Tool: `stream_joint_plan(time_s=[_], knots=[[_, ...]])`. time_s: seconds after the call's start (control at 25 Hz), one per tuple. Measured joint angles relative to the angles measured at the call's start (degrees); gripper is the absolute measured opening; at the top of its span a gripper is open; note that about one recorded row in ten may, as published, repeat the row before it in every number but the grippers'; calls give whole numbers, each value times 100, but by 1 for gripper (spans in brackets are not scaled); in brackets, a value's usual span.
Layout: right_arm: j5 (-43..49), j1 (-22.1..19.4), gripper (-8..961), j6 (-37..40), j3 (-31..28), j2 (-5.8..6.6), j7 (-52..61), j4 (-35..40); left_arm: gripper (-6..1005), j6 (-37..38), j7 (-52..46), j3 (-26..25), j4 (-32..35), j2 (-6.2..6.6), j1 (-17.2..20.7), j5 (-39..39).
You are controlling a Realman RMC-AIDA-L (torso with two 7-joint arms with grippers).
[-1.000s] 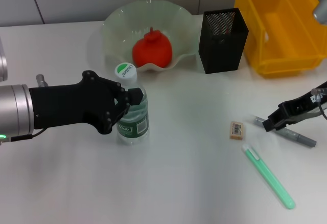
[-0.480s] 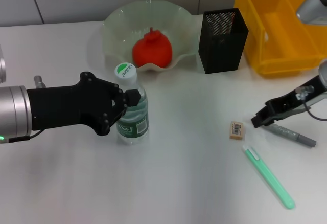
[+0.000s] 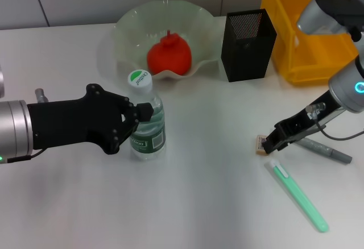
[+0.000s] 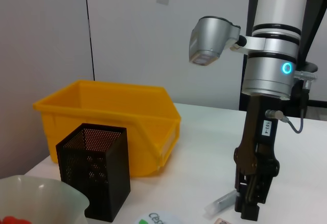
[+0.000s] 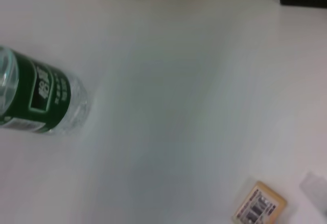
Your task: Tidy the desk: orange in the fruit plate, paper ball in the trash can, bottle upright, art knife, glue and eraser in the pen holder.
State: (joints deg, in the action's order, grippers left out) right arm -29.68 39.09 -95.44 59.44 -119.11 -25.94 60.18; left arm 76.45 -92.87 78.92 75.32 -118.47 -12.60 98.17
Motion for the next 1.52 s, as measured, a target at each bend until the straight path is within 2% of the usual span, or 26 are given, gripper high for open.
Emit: stream_joint_plan(time_s=[0.36,0.72,1.12,1.52], knots=[[-3,-115,257,-249,112,-5,118,49,4,-49,57,0,-106,5,-47,-27],[-2,-404,259,-405,358,-7,279,609,5,-108,83,-9,-107,0,-61,-41],[69,-362,259,-329,655,-2,306,425,6,-113,85,-9,-122,0,-68,-45],[139,-341,258,-199,684,16,279,237,6,-113,150,-9,-133,-8,-37,-44]])
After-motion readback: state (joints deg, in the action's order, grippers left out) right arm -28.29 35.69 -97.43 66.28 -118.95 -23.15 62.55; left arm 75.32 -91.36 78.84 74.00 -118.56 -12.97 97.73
